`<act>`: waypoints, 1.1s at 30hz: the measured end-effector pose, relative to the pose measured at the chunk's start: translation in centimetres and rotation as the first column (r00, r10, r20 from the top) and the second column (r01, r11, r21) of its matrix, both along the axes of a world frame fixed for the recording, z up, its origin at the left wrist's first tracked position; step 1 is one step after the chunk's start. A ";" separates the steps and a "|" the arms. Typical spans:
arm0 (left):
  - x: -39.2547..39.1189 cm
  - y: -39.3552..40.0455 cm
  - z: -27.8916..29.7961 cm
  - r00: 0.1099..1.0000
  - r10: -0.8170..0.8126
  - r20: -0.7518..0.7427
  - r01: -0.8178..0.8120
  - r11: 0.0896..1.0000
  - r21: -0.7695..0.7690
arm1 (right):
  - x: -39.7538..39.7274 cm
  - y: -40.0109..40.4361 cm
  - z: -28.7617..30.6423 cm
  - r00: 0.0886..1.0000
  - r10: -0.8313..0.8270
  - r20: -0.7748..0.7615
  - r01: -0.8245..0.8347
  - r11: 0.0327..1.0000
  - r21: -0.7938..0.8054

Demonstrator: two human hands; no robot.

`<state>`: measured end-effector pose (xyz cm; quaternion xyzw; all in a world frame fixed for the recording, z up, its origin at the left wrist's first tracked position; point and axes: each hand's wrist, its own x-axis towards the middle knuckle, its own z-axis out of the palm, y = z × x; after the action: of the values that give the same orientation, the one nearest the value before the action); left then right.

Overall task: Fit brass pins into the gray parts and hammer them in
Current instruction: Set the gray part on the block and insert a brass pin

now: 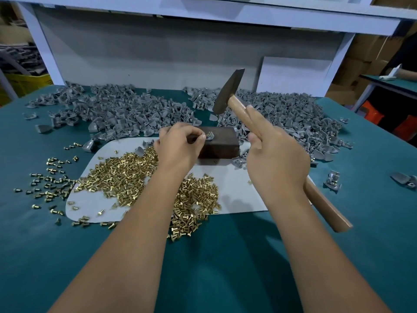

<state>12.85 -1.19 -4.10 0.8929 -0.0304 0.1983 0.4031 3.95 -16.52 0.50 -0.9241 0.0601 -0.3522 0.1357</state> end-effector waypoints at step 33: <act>-0.1 -0.2 -0.3 0.997 -0.054 0.052 0.058 0.995 -0.076 | -0.2 0.8 -0.5 0.995 -0.102 0.003 0.102 0.991 -0.092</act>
<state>12.77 -1.39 -4.40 0.8700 -0.0579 0.2103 0.4421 3.71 -15.73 -0.05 -0.9253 0.0912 -0.3605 0.0748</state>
